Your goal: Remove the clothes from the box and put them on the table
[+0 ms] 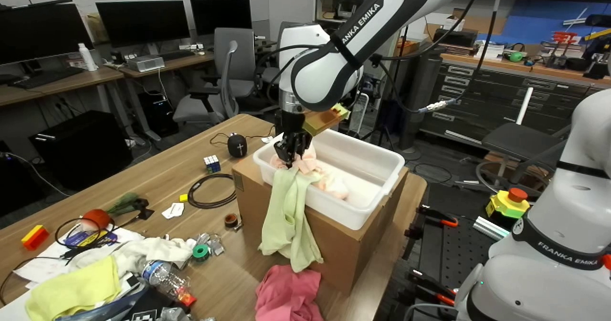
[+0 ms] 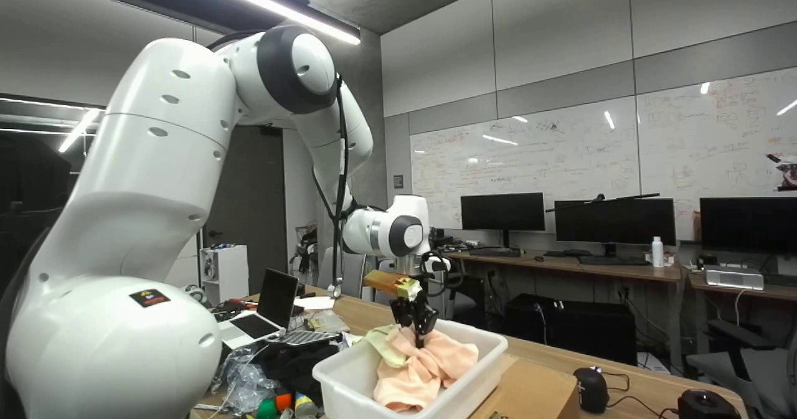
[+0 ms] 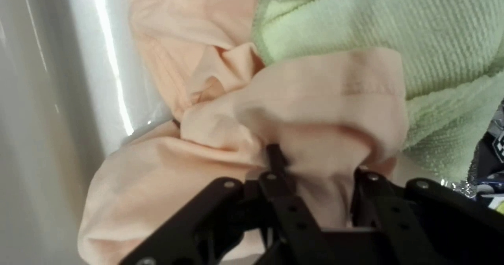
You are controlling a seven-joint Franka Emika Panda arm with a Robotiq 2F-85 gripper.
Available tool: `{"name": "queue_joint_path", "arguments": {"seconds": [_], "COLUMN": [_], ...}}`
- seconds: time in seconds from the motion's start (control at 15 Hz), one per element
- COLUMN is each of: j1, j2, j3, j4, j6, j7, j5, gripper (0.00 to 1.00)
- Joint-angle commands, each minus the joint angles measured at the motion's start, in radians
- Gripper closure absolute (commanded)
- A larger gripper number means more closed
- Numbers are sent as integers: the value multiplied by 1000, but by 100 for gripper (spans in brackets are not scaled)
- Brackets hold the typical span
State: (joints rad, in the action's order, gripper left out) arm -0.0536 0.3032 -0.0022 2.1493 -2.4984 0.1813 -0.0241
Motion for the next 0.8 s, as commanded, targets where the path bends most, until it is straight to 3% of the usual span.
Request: {"name": "queue_joint_path", "arguments": {"seconds": [0.0,0.13,0.27,0.73], "j1": [4,6,3,-16], "j2": [3,-5,-23,-181], "j3": [0,3,2,-3], "j4": [-6,-1,11,103], "j6": [-28,-39,-70,-290], "j7": [-5,-8,-5,14], "j5": [-5,-12,-9,34], "gripper": [89,93,90,90]}}
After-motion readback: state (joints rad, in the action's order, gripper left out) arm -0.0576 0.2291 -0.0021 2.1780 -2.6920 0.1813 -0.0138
